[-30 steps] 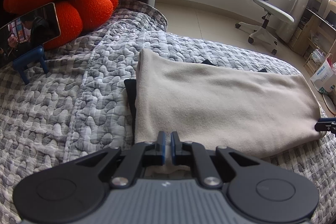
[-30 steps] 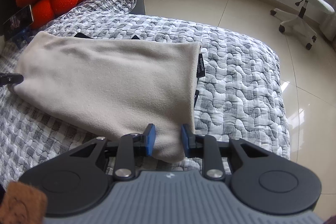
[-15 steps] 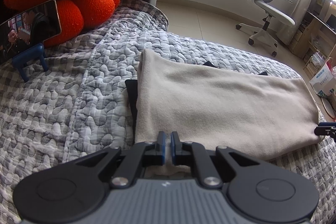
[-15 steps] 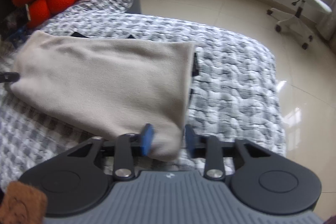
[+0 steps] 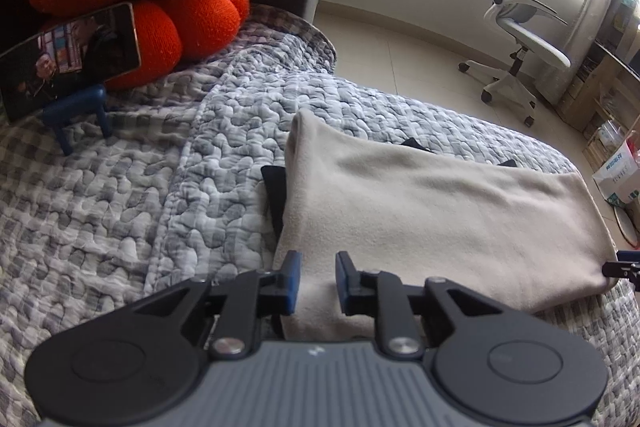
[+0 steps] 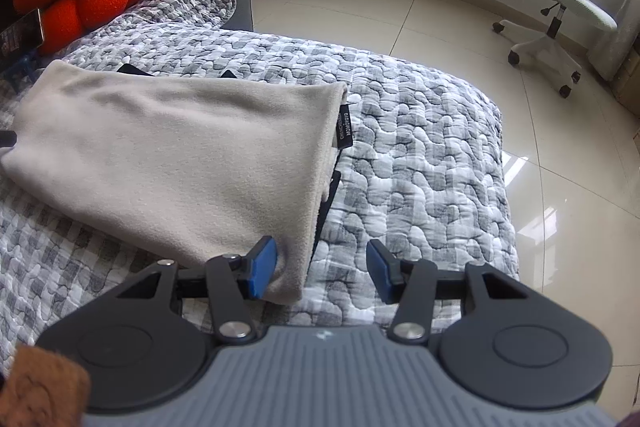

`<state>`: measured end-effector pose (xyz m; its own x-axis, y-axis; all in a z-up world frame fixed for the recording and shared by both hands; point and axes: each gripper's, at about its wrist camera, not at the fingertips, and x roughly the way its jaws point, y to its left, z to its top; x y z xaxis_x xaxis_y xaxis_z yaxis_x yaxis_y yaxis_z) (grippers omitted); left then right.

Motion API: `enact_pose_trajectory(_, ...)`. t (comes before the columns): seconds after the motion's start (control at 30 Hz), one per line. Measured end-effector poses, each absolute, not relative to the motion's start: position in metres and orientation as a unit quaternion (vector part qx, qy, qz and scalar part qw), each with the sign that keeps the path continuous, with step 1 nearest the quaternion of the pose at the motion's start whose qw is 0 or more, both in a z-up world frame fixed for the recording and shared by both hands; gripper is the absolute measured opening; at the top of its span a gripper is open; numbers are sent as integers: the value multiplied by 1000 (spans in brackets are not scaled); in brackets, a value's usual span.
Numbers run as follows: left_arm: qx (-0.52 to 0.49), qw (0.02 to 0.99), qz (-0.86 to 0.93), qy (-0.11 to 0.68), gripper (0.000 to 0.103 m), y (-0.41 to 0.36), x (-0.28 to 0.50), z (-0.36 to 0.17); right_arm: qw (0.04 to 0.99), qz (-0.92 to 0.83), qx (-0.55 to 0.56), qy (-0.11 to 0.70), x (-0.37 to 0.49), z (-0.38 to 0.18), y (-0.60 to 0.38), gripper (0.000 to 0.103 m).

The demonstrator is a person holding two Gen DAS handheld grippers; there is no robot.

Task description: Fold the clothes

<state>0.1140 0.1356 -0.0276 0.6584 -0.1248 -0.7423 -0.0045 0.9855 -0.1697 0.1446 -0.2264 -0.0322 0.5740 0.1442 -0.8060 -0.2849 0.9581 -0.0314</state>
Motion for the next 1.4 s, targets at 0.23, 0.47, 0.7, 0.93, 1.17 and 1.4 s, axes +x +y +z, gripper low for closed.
enact_pose_trajectory(0.23, -59, 915, -11, 399, 30, 137, 114, -24, 883, 116, -82, 447, 145, -33, -223, 52)
enact_pose_trajectory(0.47, -40, 912, -2, 407, 31, 130, 121, -32, 883, 115, -91, 446, 144, -32, -222, 52)
enact_pose_trajectory(0.7, -24, 912, 9, 409, 36, 127, 126, -36, 883, 113, -98, 444, 143, -32, -219, 52)
enact_pose_trajectory(0.93, -12, 917, 23, 398, 37, 126, 124, -32, 884, 111, -107, 442, 142, -31, -217, 52)
enact_pose_trajectory(1.17, 25, 916, 39, 398, 46, 120, 127, -37, 884, 107, -117, 440, 142, -32, -212, 52)
enact_pose_trajectory(1.4, 26, 915, 43, 400, 48, 121, 128, -37, 884, 106, -119, 439, 140, -32, -212, 52)
